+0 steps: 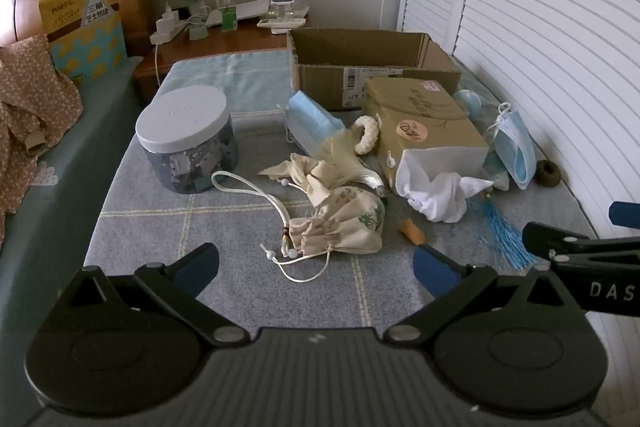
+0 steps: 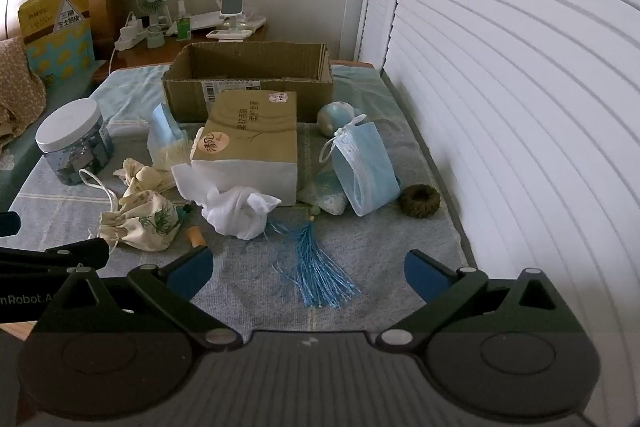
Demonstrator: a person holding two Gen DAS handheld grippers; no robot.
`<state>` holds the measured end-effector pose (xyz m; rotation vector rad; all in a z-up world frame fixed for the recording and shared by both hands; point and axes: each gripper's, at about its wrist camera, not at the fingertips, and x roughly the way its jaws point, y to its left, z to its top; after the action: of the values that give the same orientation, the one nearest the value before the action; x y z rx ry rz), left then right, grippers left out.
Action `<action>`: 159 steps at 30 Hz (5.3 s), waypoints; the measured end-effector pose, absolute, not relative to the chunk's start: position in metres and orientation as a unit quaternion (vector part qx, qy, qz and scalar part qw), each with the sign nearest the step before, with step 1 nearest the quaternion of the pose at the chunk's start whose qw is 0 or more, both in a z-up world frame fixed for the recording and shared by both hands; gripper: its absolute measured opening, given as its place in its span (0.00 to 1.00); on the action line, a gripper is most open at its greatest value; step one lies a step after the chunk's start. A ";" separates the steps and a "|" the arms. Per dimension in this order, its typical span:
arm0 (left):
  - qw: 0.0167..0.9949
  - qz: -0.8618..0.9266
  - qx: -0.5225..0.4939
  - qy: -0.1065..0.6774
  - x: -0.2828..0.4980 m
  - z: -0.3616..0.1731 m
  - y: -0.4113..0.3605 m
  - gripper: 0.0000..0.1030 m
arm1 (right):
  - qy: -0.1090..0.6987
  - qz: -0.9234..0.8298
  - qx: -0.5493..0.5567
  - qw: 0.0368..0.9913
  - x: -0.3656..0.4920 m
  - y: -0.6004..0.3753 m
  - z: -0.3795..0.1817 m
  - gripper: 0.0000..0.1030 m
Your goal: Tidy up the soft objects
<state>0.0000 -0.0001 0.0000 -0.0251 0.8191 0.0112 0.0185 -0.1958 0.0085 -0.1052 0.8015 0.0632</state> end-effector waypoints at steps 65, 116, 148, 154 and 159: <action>0.932 -0.026 0.019 0.361 0.013 0.001 0.001 0.99 | 0.364 0.060 -0.079 0.926 0.023 -0.193 0.010 1.00; 0.910 -0.021 0.011 0.414 0.060 -0.074 0.031 0.99 | 0.404 0.188 -0.115 0.888 0.059 -0.202 -0.075 1.00; 0.920 -0.048 -0.003 0.390 0.052 -0.059 0.042 0.67 | 0.356 0.184 -0.132 0.906 0.077 -0.172 -0.058 0.94; 0.917 -0.063 0.004 0.395 0.055 -0.059 0.046 0.66 | 0.362 0.185 -0.136 0.904 0.091 -0.159 -0.061 0.84; 0.914 -0.075 0.002 0.398 0.058 -0.059 0.046 0.66 | 0.363 0.186 -0.125 0.904 0.098 -0.159 -0.059 0.82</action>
<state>0.0585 0.0458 -0.0594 0.0036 0.8186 -0.1554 0.0984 -0.1589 -0.0593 -0.2575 0.7509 0.3839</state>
